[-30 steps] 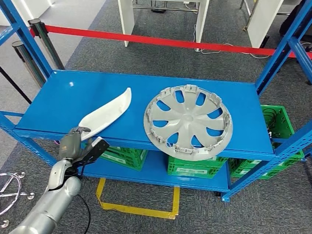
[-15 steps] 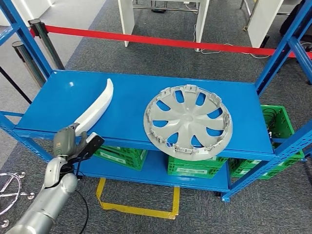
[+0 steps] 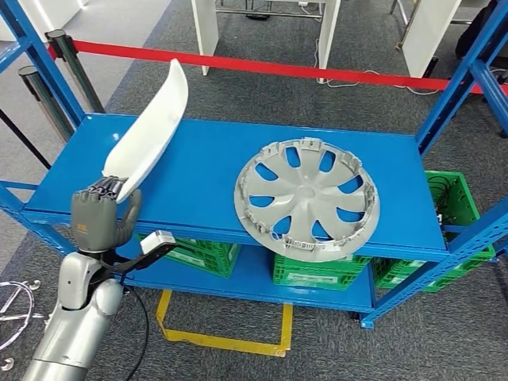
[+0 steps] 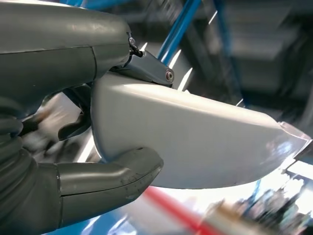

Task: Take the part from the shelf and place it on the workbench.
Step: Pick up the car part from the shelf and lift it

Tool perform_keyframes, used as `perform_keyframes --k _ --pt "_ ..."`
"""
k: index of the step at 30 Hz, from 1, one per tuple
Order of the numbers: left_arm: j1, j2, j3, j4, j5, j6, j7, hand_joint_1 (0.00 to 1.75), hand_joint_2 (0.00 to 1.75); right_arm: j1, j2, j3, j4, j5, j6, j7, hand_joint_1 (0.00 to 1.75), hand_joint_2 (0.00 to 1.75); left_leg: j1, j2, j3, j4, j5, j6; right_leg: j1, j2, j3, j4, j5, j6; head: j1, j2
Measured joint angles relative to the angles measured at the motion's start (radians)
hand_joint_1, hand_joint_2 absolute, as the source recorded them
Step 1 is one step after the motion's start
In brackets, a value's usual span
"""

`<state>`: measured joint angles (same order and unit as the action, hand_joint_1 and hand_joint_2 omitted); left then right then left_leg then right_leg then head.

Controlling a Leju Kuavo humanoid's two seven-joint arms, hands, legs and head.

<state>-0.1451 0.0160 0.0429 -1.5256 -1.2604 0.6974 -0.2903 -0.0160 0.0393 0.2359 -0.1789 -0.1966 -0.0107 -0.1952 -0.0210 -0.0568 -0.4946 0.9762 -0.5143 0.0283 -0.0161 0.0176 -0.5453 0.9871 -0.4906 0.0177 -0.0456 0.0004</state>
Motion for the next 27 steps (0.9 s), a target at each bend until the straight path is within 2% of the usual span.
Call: perform_keyframes --k 6,10,20,23,27 --pt "0.009 -0.084 0.056 -0.269 0.003 0.002 -0.254 1.75 1.75 -0.001 0.0 0.0 0.0 0.005 0.0 -0.008 0.0 0.0 0.0 0.0 0.0 0.0 0.0 0.0 0.0 0.0 0.0 0.0 0.0 0.0 0.0 0.0" --pt "0.009 -0.129 0.079 -0.361 0.024 0.002 -0.34 1.75 1.75 -0.001 0.0 0.0 0.0 0.005 -0.002 -0.009 0.0 0.0 0.0 0.0 0.0 0.0 0.0 0.0 0.0 0.0 0.0 0.0 0.0 0.0 0.0 0.0" --pt "0.024 -0.209 0.115 -0.408 0.012 0.002 -0.403 1.75 1.75 0.0 0.0 0.0 0.0 0.007 -0.004 -0.004 0.0 0.0 0.0 0.0 0.0 0.0 0.0 0.0 0.0 -0.001 0.0 0.0 0.0 0.0 0.0 0.0" --pt "0.03 -0.221 0.119 -0.407 0.008 0.002 -0.383 1.75 1.75 -0.001 0.0 0.0 0.0 0.006 -0.005 -0.004 0.0 0.0 0.0 0.0 0.0 0.0 0.0 0.0 0.0 0.0 0.0 0.0 0.0 0.0 0.0 0.0" --pt "0.04 -0.224 0.117 -0.401 -0.014 0.002 -0.306 1.75 1.75 -0.002 0.0 0.0 0.0 0.006 -0.009 -0.005 0.0 0.0 0.0 0.0 0.0 0.0 0.0 0.0 0.0 -0.001 0.0 0.0 0.0 0.0 0.0 0.0"
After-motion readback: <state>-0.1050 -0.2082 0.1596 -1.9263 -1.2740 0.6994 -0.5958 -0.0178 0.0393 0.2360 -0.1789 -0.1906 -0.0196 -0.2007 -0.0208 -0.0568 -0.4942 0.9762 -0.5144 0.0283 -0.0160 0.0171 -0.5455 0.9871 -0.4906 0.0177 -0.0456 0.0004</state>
